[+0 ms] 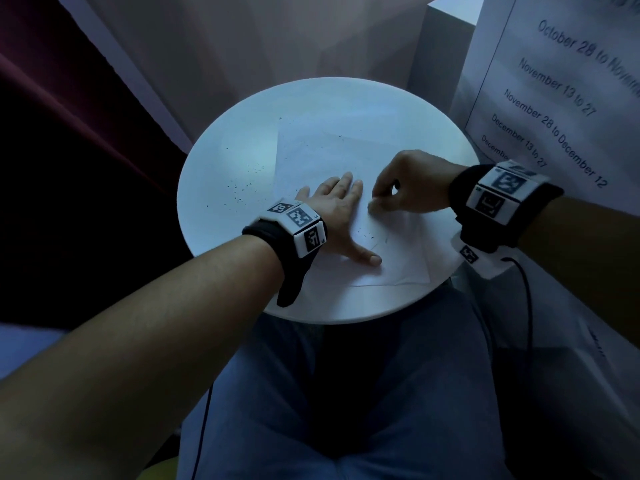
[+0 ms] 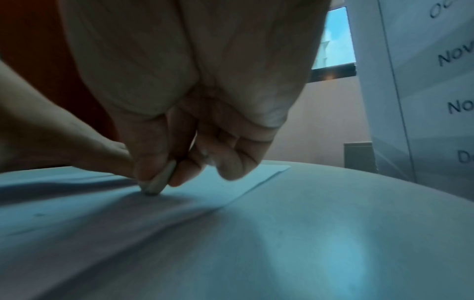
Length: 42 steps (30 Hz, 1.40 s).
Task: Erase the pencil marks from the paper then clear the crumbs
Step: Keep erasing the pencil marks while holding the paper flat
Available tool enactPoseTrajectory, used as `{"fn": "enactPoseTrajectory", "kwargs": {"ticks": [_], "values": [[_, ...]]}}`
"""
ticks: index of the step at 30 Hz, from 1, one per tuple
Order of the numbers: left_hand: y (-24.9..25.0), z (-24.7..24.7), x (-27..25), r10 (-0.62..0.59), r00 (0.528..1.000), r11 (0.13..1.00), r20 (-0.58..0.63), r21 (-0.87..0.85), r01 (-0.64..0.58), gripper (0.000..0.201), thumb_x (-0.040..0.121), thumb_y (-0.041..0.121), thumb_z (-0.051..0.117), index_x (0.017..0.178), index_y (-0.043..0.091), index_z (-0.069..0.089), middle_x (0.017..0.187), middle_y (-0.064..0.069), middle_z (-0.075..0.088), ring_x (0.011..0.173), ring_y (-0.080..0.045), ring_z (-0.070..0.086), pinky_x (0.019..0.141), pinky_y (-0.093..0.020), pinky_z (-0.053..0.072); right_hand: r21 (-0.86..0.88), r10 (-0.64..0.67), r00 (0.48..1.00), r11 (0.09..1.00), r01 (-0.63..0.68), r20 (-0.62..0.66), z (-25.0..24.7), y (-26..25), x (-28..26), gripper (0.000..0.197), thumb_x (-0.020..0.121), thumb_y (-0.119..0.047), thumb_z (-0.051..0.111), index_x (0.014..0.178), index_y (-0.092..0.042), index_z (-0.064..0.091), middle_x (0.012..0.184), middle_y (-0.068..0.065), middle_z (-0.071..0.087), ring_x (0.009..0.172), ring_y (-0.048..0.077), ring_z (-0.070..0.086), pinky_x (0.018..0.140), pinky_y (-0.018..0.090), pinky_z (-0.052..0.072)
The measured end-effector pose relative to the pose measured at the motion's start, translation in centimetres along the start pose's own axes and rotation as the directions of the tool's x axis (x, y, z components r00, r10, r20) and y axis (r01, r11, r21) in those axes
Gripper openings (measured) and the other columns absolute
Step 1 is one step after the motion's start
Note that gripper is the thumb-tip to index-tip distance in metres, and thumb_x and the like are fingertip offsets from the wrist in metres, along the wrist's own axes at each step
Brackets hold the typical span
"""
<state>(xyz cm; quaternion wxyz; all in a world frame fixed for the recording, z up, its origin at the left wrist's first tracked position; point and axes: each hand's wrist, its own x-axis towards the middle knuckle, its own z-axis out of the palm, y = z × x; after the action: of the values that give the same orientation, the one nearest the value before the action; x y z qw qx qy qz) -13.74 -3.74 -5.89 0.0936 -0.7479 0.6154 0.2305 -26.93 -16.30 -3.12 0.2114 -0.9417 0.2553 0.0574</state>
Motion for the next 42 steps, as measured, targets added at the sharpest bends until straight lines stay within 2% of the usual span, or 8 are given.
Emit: {"fn": "enactPoseTrajectory", "kwargs": {"ticks": [3, 8, 14, 20, 24, 29, 35, 42], "values": [[0.1, -0.1, 0.0, 0.001, 1.0, 1.0, 0.015, 0.0, -0.001, 0.145, 0.056, 0.089, 0.063, 0.157, 0.021, -0.014, 0.165, 0.001, -0.018, 0.152, -0.019, -0.013, 0.12, -0.054, 0.001, -0.042, -0.022, 0.998, 0.999, 0.024, 0.06, -0.2, -0.3, -0.5, 0.015, 0.081, -0.033, 0.074, 0.088, -0.02, 0.077, 0.081, -0.004, 0.071, 0.08, 0.015, 0.062, 0.067, 0.022, 0.045], [0.1, 0.1, 0.0, 0.009, 1.0, 1.0, 0.025, 0.013, -0.009, 0.149, 0.051, 0.092, 0.063, 0.156, 0.023, -0.018, 0.164, 0.0, -0.022, 0.152, -0.019, -0.015, 0.12, -0.055, -0.002, 0.052, 0.115, 0.988, 0.993, -0.11, -0.107, -0.8, 0.6, 0.9, 0.011, 0.079, -0.032, 0.073, 0.079, -0.022, 0.074, 0.084, -0.002, 0.072, 0.083, 0.018, 0.065, 0.077, 0.031, 0.053], [0.0, 0.1, 0.0, 0.019, 0.999, 1.0, 0.037, 0.019, -0.019, 0.151, 0.049, 0.095, 0.06, 0.155, 0.023, -0.019, 0.164, -0.003, -0.023, 0.152, -0.022, -0.016, 0.118, -0.057, -0.002, -0.032, -0.109, 0.994, 0.994, 0.109, -0.001, 1.2, -1.5, -1.5, 0.013, 0.079, -0.024, 0.069, 0.079, -0.012, 0.075, 0.074, 0.008, 0.07, 0.072, 0.026, 0.064, 0.068, 0.037, 0.053], [0.1, 0.0, 0.0, 0.002, 0.999, 1.0, 0.048, 0.026, -0.003, 0.148, 0.05, 0.094, 0.061, 0.155, 0.027, -0.021, 0.163, -0.001, -0.025, 0.151, -0.021, -0.018, 0.119, -0.056, -0.004, 0.061, 0.121, 0.977, 0.992, -0.112, -0.176, -0.1, 0.5, 0.2, 0.013, 0.08, -0.028, 0.07, 0.081, -0.017, 0.076, 0.081, -0.002, 0.071, 0.079, 0.017, 0.065, 0.072, 0.028, 0.052], [0.2, -0.1, 0.0, 0.02, 0.998, 1.0, 0.068, 0.012, -0.021, 0.145, 0.049, 0.093, 0.062, 0.153, 0.037, -0.021, 0.163, -0.005, -0.026, 0.151, -0.025, -0.02, 0.117, -0.06, -0.004, 0.012, -0.034, 0.999, 0.999, 0.035, -0.042, 0.9, -0.6, -1.3, 0.012, 0.081, -0.025, 0.07, 0.079, -0.014, 0.074, 0.074, 0.003, 0.07, 0.072, 0.02, 0.063, 0.066, 0.028, 0.05], [0.3, -0.3, -0.1, -0.001, 0.997, 1.0, 0.076, 0.021, -0.001, 0.143, 0.05, 0.093, 0.062, 0.153, 0.037, -0.02, 0.162, -0.003, -0.027, 0.151, -0.023, -0.019, 0.118, -0.059, -0.004, 0.053, 0.119, 0.983, 0.992, -0.113, -0.141, -0.6, 2.0, -0.5, 0.014, 0.081, -0.035, 0.073, 0.083, -0.021, 0.076, 0.082, -0.005, 0.07, 0.079, 0.015, 0.063, 0.071, 0.026, 0.047], [0.6, -0.6, -0.1, -0.009, 0.996, 0.999, 0.094, 0.033, 0.006, 0.143, 0.048, 0.093, 0.062, 0.152, 0.039, -0.021, 0.162, -0.005, -0.028, 0.15, -0.025, -0.02, 0.118, -0.062, -0.002, -0.009, -0.024, 1.0, 1.0, 0.024, 0.008, 0.4, 0.2, -1.4, 0.012, 0.082, -0.033, 0.071, 0.084, -0.022, 0.075, 0.073, -0.011, 0.065, 0.069, 0.006, 0.058, 0.066, 0.022, 0.042], [0.7, -0.7, -0.1, -0.012, 0.996, 0.999, 0.092, 0.044, 0.008, 0.139, 0.047, 0.093, 0.063, 0.15, 0.048, -0.018, 0.162, -0.007, -0.028, 0.151, -0.027, -0.018, 0.117, -0.064, 0.001, 0.028, 0.072, 0.992, 0.997, -0.07, -0.104, -0.1, 1.6, -1.0, 0.011, 0.082, -0.032, 0.071, 0.083, -0.022, 0.075, 0.082, -0.005, 0.071, 0.071, 0.011, 0.06, 0.068, 0.025, 0.047]]}}
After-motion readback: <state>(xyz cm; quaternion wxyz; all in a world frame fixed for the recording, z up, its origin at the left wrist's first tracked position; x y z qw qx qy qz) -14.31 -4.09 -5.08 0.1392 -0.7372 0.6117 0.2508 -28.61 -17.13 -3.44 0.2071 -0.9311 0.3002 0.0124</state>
